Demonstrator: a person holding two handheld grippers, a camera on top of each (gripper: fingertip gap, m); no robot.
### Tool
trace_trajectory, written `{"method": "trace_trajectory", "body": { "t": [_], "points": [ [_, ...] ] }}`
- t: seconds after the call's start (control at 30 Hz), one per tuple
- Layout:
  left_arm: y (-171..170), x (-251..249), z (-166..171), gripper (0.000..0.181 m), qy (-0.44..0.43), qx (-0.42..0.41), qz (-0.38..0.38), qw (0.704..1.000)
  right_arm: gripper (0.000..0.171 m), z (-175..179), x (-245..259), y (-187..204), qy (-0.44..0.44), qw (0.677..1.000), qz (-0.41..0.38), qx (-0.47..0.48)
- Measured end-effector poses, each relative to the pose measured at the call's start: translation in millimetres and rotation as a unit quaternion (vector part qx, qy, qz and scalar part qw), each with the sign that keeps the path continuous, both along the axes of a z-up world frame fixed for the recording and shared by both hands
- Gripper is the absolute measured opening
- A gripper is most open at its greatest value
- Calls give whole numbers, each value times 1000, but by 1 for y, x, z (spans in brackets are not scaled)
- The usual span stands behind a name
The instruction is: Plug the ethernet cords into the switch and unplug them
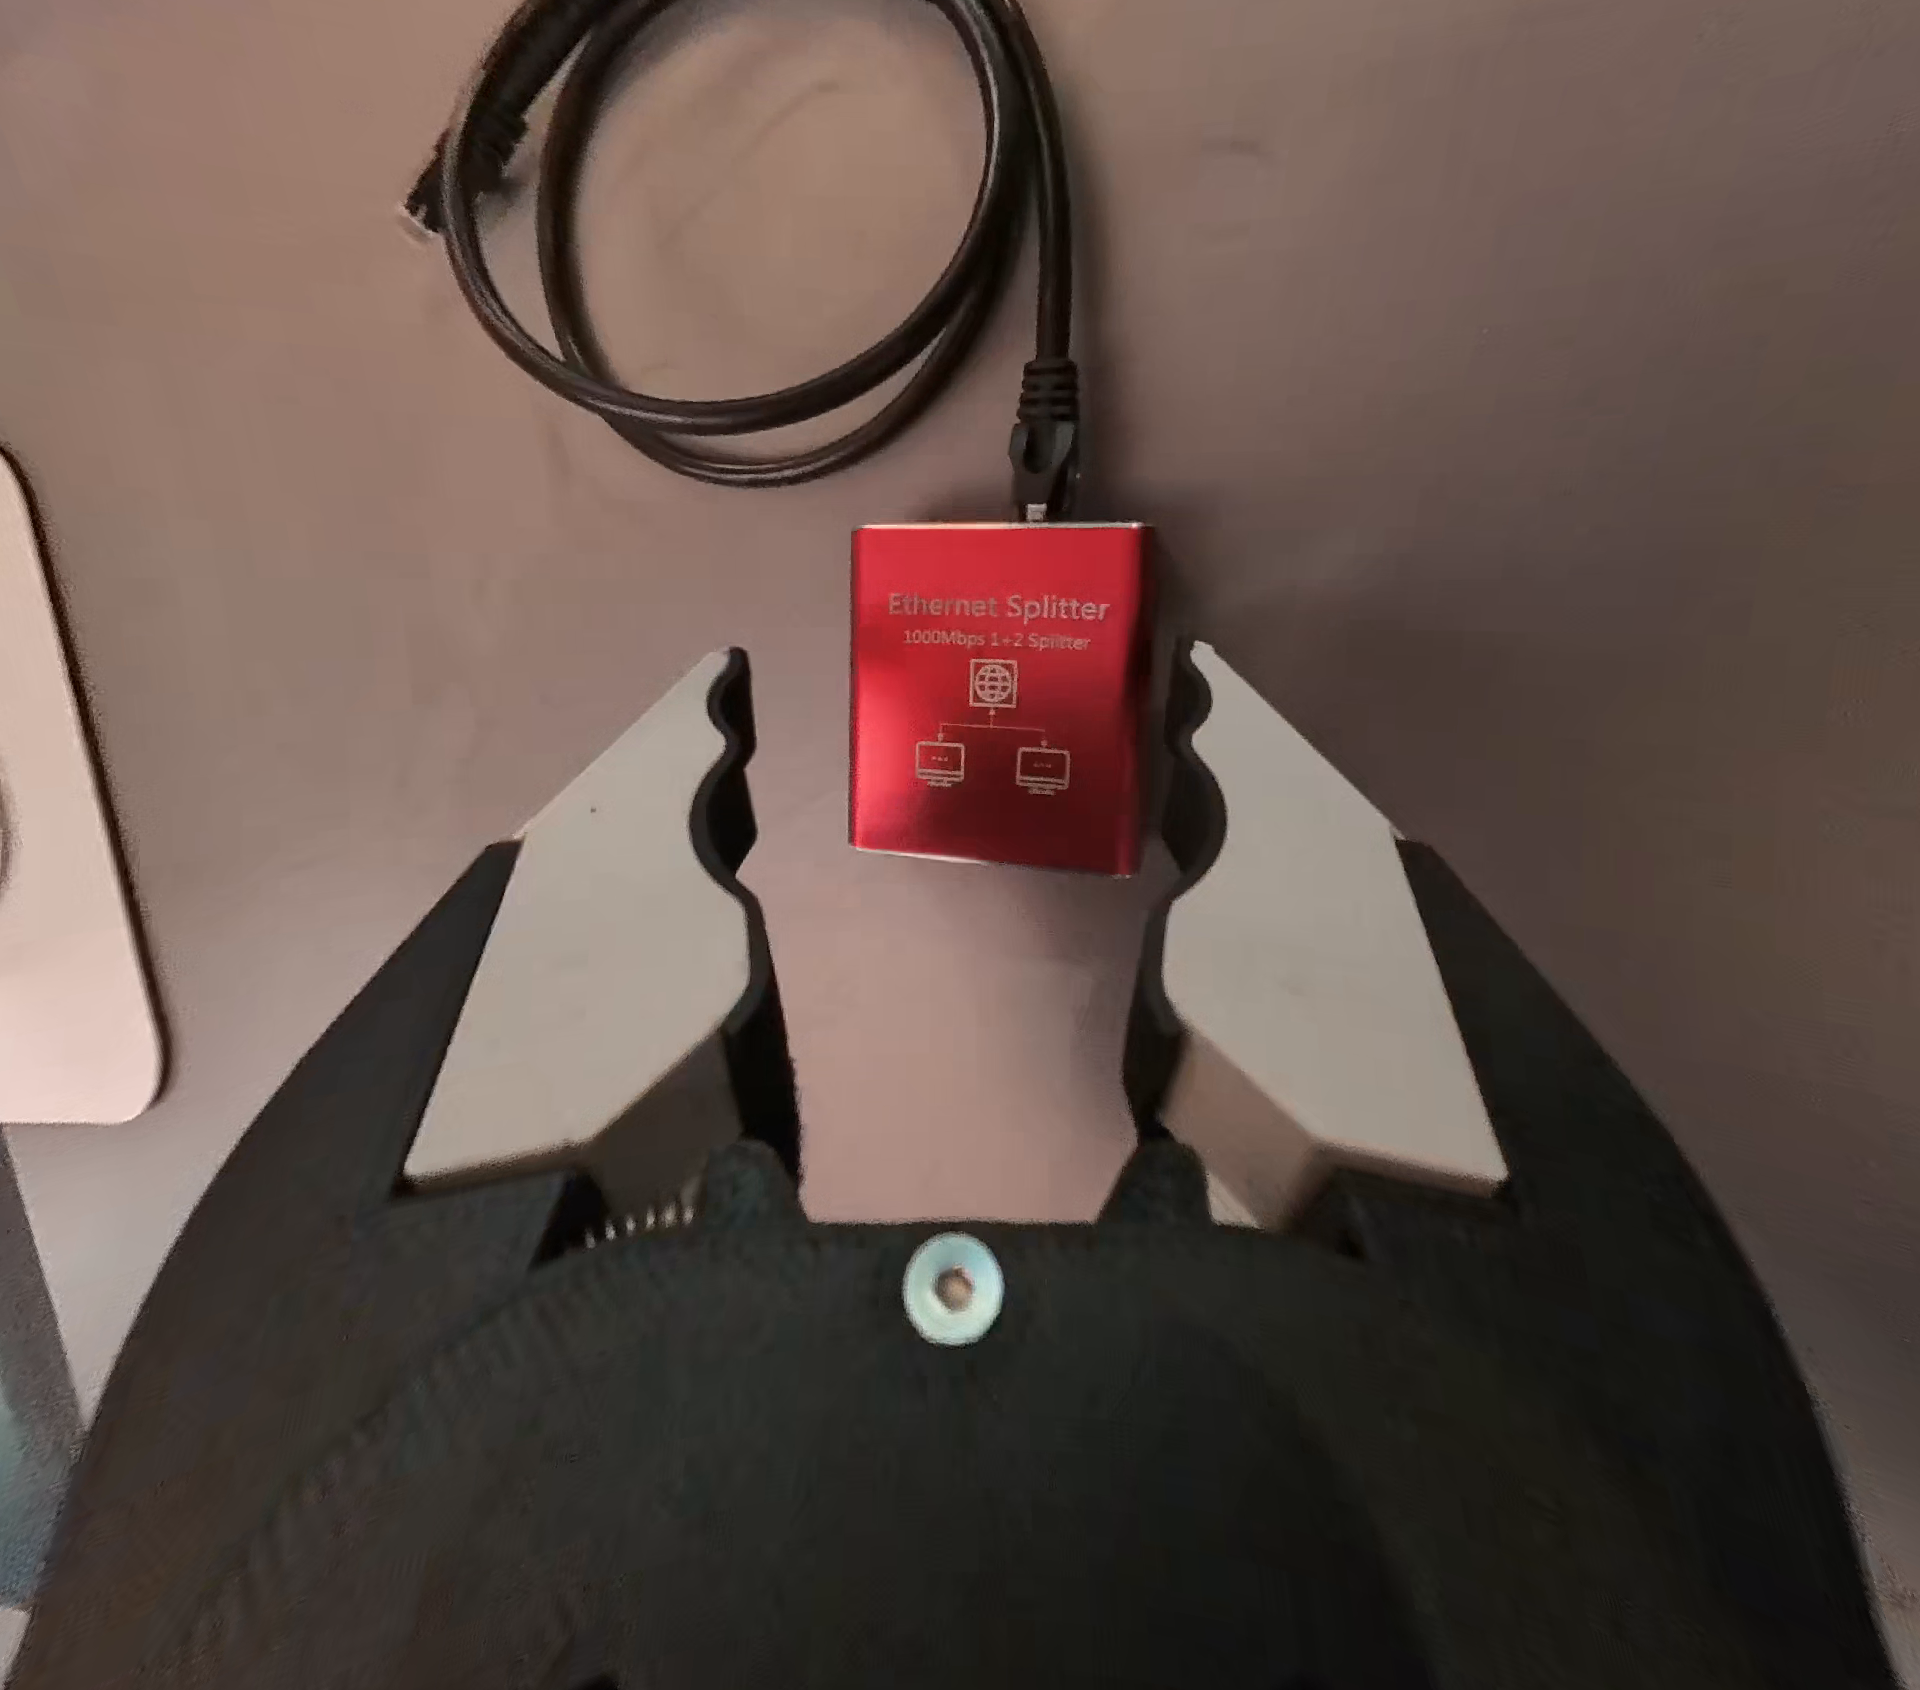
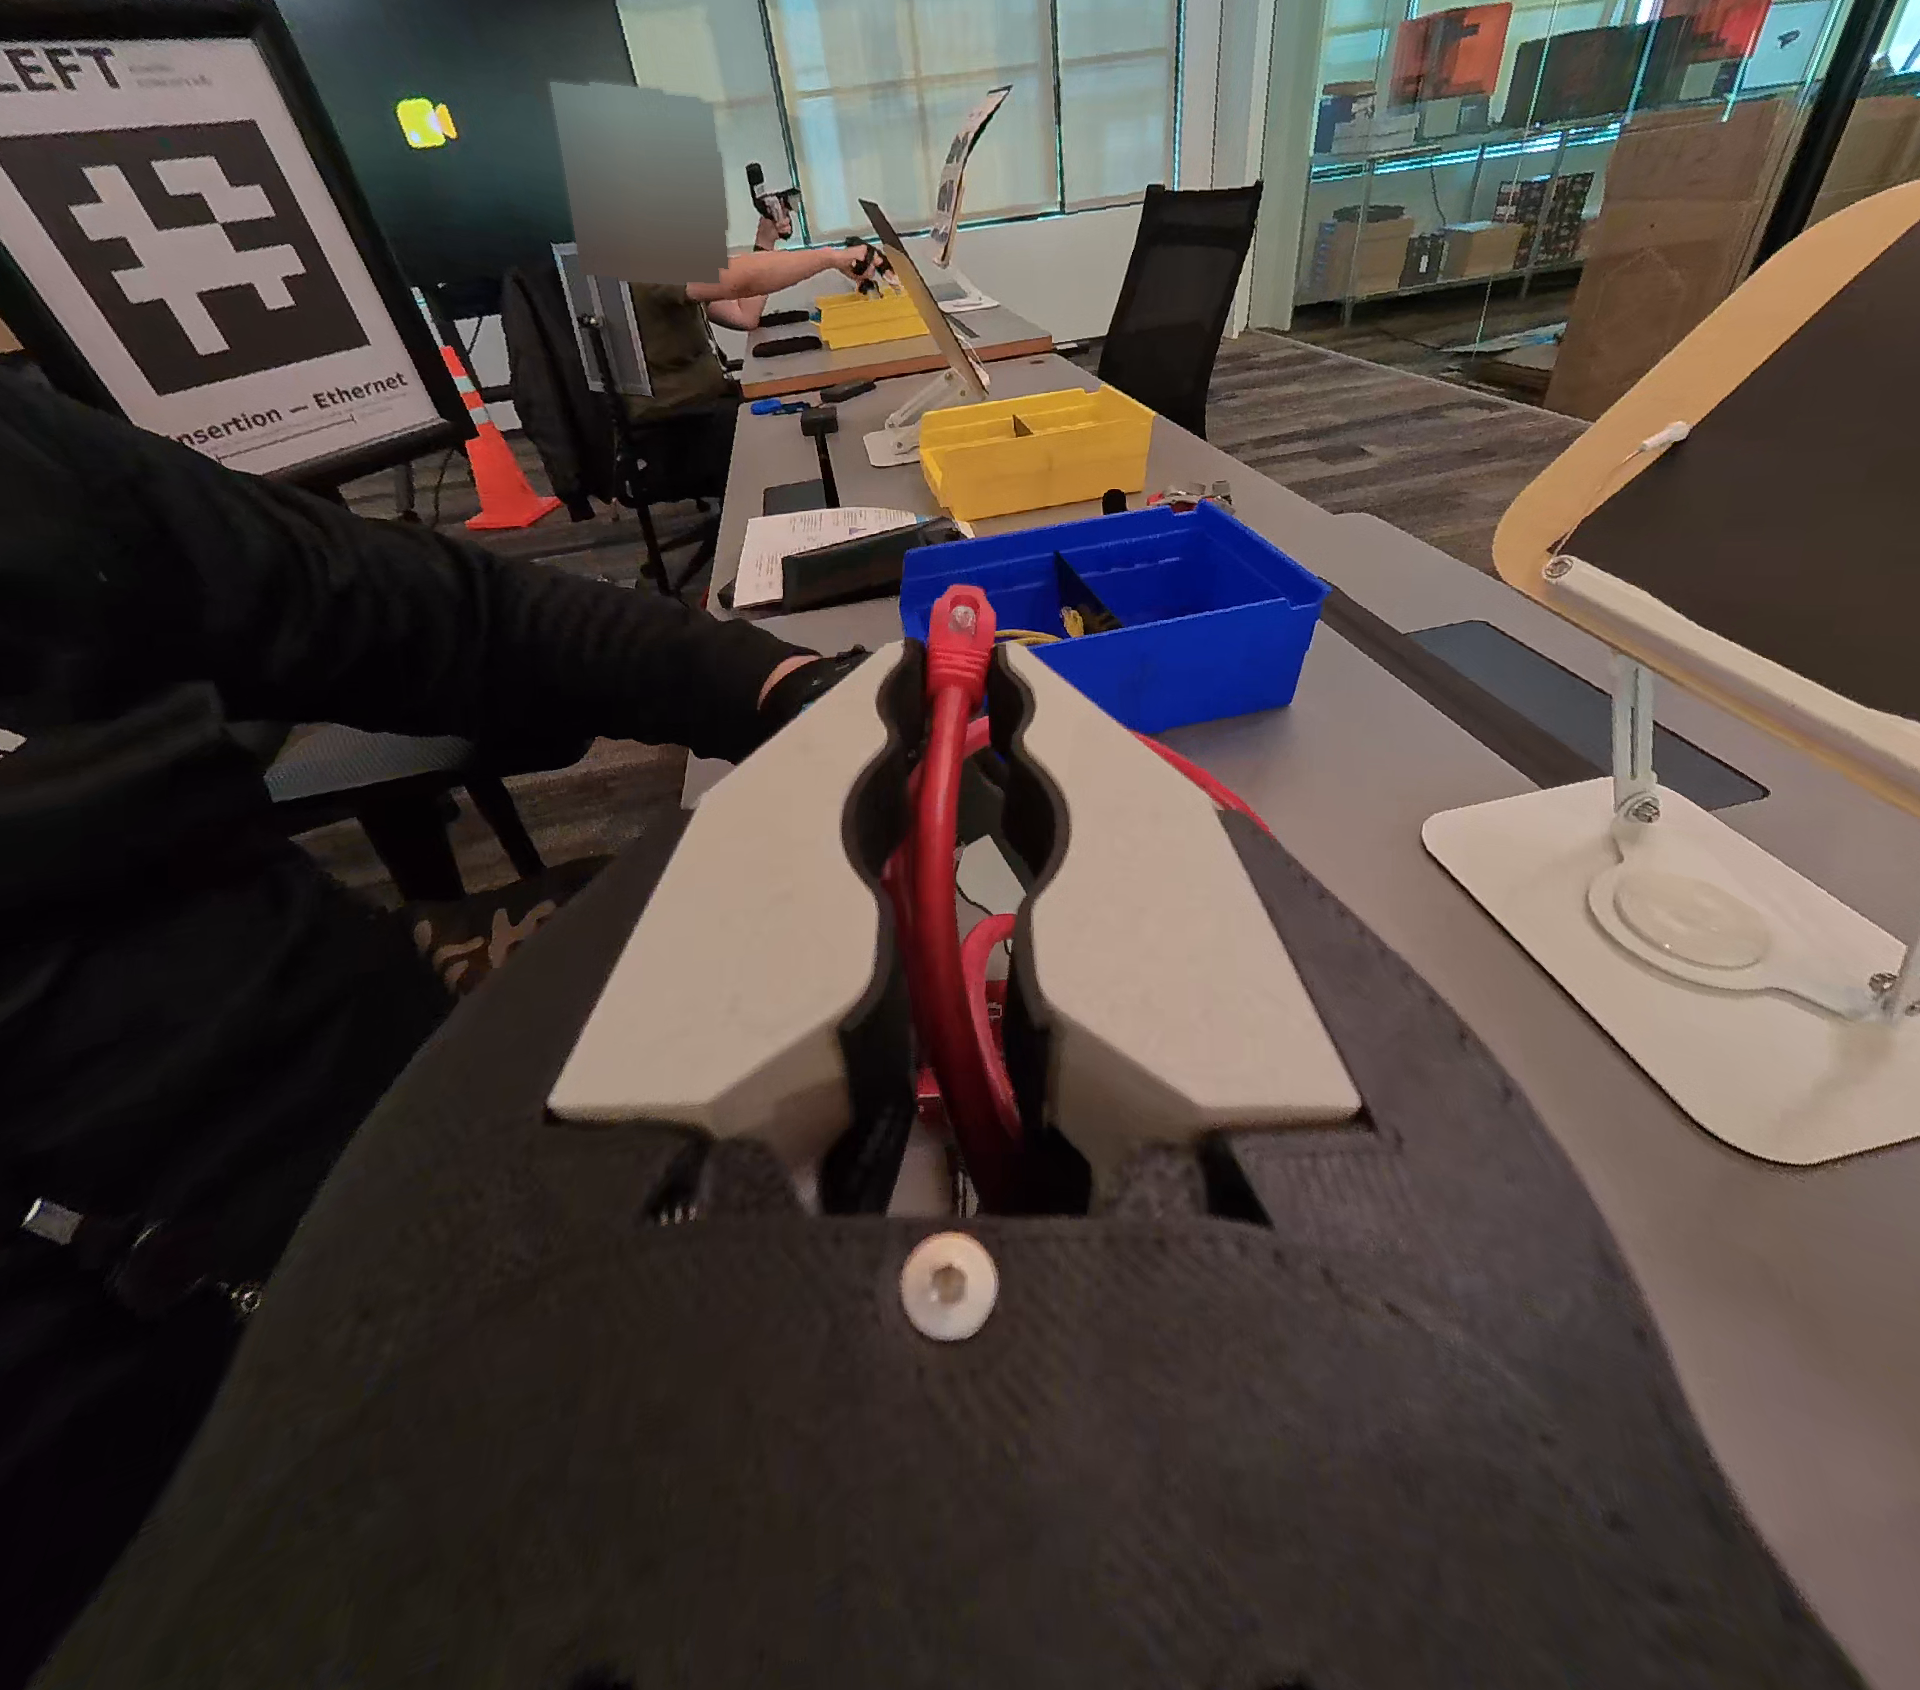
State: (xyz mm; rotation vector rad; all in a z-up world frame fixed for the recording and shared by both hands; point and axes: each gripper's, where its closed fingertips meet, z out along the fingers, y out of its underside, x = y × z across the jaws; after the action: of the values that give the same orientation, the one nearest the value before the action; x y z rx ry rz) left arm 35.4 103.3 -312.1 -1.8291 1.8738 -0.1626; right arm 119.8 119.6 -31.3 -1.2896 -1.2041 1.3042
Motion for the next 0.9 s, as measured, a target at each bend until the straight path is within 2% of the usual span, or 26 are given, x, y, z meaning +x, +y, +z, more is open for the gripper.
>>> {"method": "trace_trajectory", "body": {
  "t": [0.1,0.2,0.33,0.47,0.63,0.73,0.77,0.9],
  "points": [
    [-1,0,-9,74,8,-10,-1,1000,10,-3,0,1,-3,1000,1,0],
    [-5,1,-13,59,1,-32,-2,999,10,-4,1,3,-3,1000,-1,-1],
    [-2,-4,-13,59,3,-33,18,999,10,-4,3,5,-3,1000,-7,0],
    [20,-28,-13,58,6,-27,126,992,10,-3,4,5,-3,1000,-10,2],
    [39,-73,-13,59,-31,-36,324,945,10,-1,3,4,-1,1000,-10,3],
    [19,-75,-18,78,-55,-85,390,915,10,0,3,3,0,1000,-9,5],
    [13,-75,-19,78,-64,-94,411,905,10,1,3,3,0,1000,-9,5],
    [-22,-58,-17,85,-111,-160,416,888,10,3,4,2,2,1000,-8,8]
  ]
}}
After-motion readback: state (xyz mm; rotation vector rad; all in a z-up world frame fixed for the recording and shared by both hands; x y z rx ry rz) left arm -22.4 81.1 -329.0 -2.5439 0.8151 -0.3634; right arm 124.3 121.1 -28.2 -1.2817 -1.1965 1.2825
